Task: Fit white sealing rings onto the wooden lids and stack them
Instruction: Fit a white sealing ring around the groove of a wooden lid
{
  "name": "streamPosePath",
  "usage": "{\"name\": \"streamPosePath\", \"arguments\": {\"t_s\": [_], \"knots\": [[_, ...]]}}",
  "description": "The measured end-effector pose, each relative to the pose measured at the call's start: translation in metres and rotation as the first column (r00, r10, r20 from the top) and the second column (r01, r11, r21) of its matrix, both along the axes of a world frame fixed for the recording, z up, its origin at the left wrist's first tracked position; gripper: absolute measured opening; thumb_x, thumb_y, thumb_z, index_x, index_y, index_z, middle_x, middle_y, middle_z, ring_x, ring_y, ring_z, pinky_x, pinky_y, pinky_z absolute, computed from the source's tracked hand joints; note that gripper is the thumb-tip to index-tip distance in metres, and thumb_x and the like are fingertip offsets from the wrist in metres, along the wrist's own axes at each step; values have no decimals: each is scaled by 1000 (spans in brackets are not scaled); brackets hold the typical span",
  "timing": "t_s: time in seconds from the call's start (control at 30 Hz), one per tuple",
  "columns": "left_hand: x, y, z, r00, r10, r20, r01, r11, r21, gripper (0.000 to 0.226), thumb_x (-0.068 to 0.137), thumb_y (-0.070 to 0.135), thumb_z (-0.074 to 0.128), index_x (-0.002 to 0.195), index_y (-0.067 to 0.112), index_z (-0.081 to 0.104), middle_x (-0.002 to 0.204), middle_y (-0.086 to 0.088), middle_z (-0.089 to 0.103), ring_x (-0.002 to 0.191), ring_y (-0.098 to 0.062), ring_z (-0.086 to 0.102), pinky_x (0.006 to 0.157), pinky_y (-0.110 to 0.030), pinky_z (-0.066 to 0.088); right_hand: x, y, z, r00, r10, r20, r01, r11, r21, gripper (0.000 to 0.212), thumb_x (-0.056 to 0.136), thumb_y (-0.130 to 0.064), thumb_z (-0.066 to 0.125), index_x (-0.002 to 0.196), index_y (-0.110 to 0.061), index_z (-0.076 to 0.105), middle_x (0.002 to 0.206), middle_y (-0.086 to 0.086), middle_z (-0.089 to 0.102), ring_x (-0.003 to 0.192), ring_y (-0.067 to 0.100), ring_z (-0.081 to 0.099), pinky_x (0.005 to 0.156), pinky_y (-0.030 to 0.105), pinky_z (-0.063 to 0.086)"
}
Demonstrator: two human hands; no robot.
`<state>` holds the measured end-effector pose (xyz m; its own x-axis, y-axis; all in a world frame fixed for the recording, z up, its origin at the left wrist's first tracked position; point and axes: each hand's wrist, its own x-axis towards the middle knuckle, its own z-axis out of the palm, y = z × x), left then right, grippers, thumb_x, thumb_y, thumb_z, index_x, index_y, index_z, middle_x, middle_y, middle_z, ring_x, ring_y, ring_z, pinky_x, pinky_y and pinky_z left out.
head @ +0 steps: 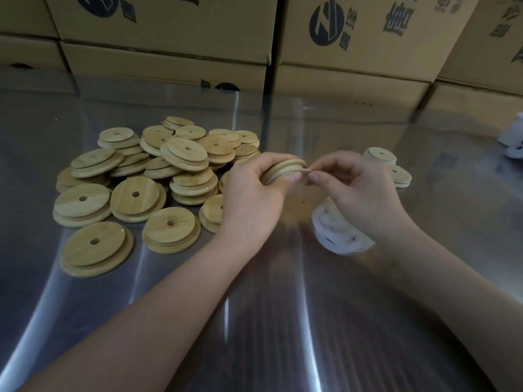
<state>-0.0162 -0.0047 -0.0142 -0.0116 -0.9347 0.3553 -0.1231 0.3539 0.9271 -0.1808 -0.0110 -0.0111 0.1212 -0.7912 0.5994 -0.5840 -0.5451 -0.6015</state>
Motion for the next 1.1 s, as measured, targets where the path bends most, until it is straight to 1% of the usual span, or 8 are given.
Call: {"name": "streamPosePath", "arguments": {"t_s": [0.1,0.2,0.4,0.53,0.63,0.77,0.87,1.1], "knots": [[0,-1,0,995,9,98,-4,999,-47,20,84,10,73,102,20,74,92,12,71,91,1,63,86,-19,50,-6,-3,3,996,-19,-87,20,1000,10,24,84,-8,71,79,-31,67,77,-11,70,75,6,66,74,19,50],[0,-2,1,989,8,148,3,997,-71,20,83,11,74,101,20,74,91,12,71,90,-1,64,86,-21,51,-10,-3,4,979,-47,-199,35,997,-64,15,83,-6,71,80,-21,70,73,-10,68,73,8,63,68,14,46],[5,-1,0,976,-9,217,31,995,-100,22,83,7,73,100,23,73,91,16,70,91,1,63,86,-20,50,-9,-3,1,946,-90,-311,25,978,-205,3,82,-4,72,80,-7,72,70,5,69,63,23,62,64,32,45],[3,3,0,971,-25,236,55,991,-120,20,84,8,72,101,19,69,92,13,67,90,1,62,81,-16,49,-11,-1,2,982,-18,-187,-12,987,-161,1,81,-8,73,81,-8,74,74,1,70,69,20,65,68,31,50],[1,3,-1,971,-25,239,55,991,-120,24,85,18,73,109,19,70,101,7,67,97,-5,61,88,-26,50,-7,1,3,991,61,-123,-78,986,-146,1,82,-12,74,83,-11,74,78,-5,69,74,11,65,70,27,52],[2,2,-1,997,-34,65,37,999,-39,20,85,17,73,105,19,74,98,7,70,96,-4,64,89,-29,52,-4,0,0,992,90,-85,-100,988,-117,5,83,-12,76,88,-11,74,82,-2,71,78,13,67,73,30,55],[2,0,0,999,-30,-40,30,1000,-4,15,86,14,73,98,22,74,92,11,72,91,-1,65,88,-33,55,-3,0,-3,993,103,51,-103,995,-12,9,83,-10,75,90,-16,73,85,-4,73,81,14,69,77,31,57],[1,0,-2,995,-55,-78,56,998,13,13,87,15,71,91,27,70,89,12,70,90,-3,65,87,-41,57,3,2,-4,982,102,158,-104,995,0,17,83,-9,74,83,-26,72,80,-9,72,79,12,70,75,23,54]]}}
